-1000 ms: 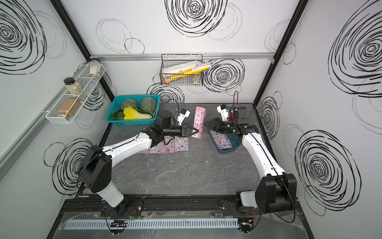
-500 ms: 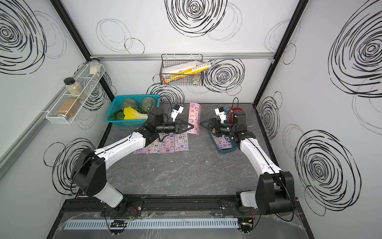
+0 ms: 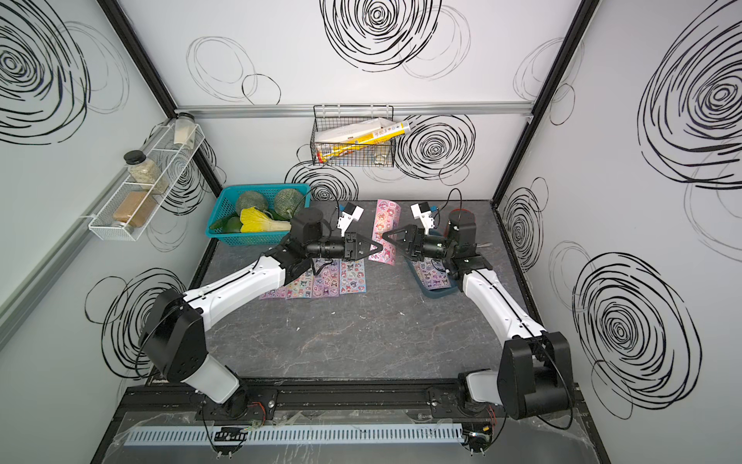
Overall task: Take the stickers out of the storage box
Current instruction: Place the sticker at the center of the board.
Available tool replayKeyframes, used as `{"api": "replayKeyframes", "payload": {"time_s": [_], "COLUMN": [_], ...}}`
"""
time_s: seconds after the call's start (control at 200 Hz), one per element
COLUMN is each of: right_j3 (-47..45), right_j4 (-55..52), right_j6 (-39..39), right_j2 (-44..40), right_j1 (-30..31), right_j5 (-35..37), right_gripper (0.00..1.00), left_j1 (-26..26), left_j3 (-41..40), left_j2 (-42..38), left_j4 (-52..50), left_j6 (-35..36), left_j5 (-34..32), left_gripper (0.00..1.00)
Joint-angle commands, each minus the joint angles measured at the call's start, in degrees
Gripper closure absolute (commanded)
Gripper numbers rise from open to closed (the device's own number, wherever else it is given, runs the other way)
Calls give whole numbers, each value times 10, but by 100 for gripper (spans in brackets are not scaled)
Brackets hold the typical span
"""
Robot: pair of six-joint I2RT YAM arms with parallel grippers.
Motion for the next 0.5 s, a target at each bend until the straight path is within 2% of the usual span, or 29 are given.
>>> {"api": "replayKeyframes", "payload": {"time_s": [0.0, 0.335, 0.496], "right_j3": [21, 31, 29], "right_j4": [2, -26, -38], "right_j6": [-7, -19, -27], "right_j2": [-4, -8, -10], "right_j1": [2, 1, 2], "right_j5": [-7, 2, 10], "right_gripper": [12, 27, 38], "left_j1": [8, 19, 19], "left_j3": [13, -6, -14], "left_j2": [-11, -12, -12], "left_j4": [-15, -41, -39], "left_j6": [26, 43, 43], "left_j5": [-10, -23, -25], "left_gripper": [100, 100, 100]}}
